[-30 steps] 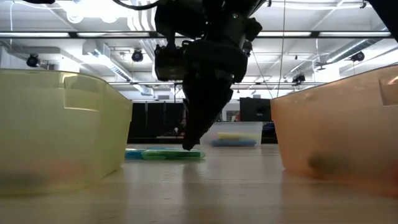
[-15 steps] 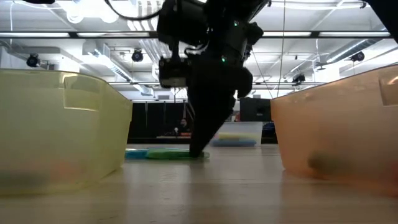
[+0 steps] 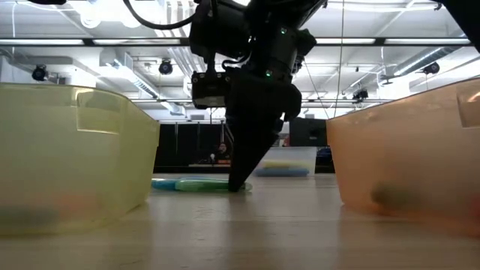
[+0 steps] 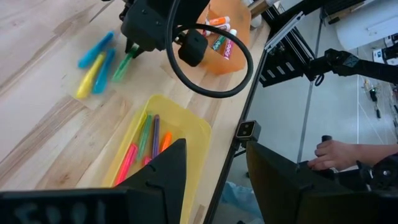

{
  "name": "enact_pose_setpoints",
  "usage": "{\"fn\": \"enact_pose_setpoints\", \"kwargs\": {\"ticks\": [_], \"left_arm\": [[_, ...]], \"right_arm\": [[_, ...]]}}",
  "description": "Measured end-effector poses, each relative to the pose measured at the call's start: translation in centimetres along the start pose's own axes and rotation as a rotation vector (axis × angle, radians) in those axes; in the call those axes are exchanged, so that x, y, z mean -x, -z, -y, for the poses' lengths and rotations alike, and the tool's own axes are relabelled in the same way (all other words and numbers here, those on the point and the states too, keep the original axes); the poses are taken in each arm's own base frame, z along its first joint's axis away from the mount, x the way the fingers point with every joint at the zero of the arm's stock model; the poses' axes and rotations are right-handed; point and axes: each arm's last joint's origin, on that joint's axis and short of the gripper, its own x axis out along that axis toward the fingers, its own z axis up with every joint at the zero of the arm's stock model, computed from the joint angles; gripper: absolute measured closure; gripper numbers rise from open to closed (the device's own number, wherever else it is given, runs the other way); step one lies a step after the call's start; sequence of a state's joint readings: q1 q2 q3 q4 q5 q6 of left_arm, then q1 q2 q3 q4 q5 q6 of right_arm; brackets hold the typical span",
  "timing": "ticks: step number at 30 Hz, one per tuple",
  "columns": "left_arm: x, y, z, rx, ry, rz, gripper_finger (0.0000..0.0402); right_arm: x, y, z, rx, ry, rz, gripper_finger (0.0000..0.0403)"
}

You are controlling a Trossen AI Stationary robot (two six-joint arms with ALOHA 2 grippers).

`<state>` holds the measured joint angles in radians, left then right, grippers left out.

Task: Pick & Place Markers
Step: Put the green pen into the yellow bin

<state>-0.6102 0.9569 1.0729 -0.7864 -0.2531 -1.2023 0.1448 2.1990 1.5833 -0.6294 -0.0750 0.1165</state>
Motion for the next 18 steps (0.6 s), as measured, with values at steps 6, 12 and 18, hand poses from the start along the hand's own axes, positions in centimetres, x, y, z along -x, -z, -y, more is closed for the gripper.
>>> {"fn": "enact_pose_setpoints", "kwargs": {"ticks": [6, 12, 18], "left_arm": [[0.0, 0.0, 0.0, 0.000, 0.000, 0.000, 0.0241], [0.0, 0.0, 0.0, -0.025, 0.000, 0.000, 0.0241], [0.1, 0.0, -0.1, -0.053, -0.003, -0.002, 0.0241]], "right_arm": [[0.5, -0.3, -0.1, -0.020, 0.000, -0.004, 0.0382], [2.8, -1.9, -1.8, -0.004, -0.017, 0.030, 0.0383], [5.7, -3.5, -4.2, 0.005, 0.002, 0.062, 0.0383]]}}
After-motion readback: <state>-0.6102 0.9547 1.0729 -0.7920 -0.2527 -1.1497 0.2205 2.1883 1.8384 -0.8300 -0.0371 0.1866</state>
